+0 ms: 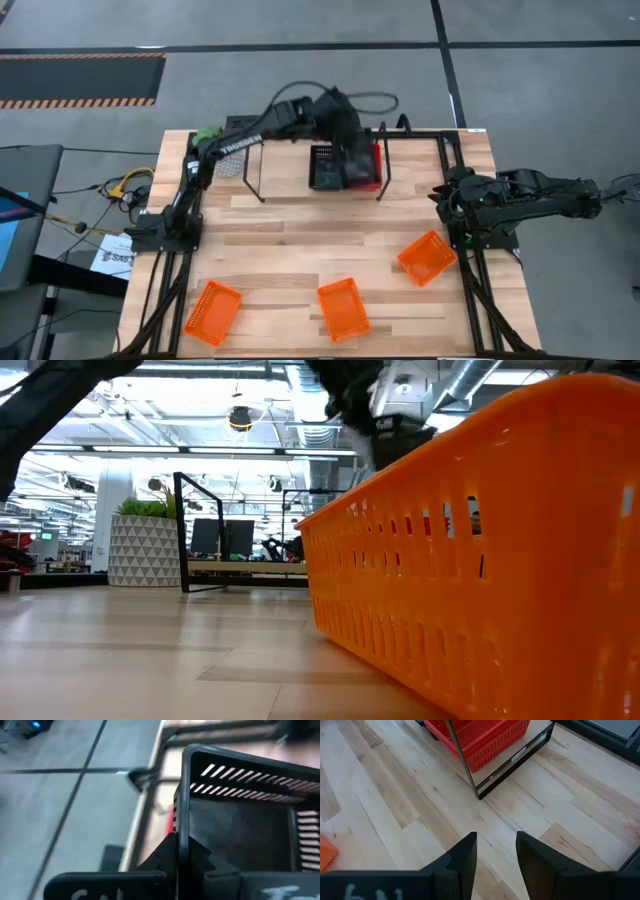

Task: Stack baskets on shelf by color
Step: Stack the black bin on top of the black bins on the shelf

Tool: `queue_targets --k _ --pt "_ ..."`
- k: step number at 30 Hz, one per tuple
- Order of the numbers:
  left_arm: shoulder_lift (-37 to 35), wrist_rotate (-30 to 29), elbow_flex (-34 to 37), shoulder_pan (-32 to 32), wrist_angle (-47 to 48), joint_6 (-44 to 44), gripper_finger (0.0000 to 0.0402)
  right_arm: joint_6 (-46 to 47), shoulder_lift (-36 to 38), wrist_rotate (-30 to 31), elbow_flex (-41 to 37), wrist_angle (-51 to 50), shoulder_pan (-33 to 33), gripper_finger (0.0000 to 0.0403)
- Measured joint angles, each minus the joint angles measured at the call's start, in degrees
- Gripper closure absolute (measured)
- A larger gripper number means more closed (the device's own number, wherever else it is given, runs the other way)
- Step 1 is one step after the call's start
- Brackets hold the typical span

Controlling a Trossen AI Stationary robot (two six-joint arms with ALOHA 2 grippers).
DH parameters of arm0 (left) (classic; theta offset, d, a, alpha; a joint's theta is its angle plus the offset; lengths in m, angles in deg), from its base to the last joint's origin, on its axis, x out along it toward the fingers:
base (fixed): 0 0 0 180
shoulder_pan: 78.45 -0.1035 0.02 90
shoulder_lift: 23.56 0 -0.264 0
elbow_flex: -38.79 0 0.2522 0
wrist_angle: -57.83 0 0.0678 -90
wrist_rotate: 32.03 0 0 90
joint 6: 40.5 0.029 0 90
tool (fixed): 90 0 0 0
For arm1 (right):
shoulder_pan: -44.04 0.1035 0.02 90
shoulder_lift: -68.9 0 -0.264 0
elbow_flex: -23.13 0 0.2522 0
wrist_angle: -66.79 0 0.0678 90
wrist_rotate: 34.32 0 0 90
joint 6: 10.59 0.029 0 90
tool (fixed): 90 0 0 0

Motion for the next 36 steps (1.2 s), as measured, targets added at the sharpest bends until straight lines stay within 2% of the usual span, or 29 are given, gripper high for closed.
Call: queue_targets --k 5,9,14,21,27,36 --pt "0.5 0.1 0.0 -5.9 4.4 7.2 0.0401 0.0 0.0 0.1 0.0 0.0 0.0 0.0243" --pt "0.6 1.4 0.0 -9.6 7.1 9.4 0.0401 0.0 0.0 0.5 0.0 0.0 0.0 0.0243" --pt "0.6 5.9 0.0 -12.2 10.9 9.5 0.0401 0.0 0.0 0.6 0.0 0.0 0.0 0.0243" --pt "2.9 11.0 0.0 -11.4 11.9 14.4 0.0402 0.0 0.0 0.6 0.0 0.0 0.0 0.0243" --pt "5.3 10.1 0.1 -10.0 12.1 16.4 0.0402 0.0 0.0 0.6 0.0 0.0 0.0 0.0243" --pt "5.4 9.2 0.1 -9.9 12.3 16.6 0.0402 0.1 0.0 0.6 0.0 0.0 0.0 0.0243"
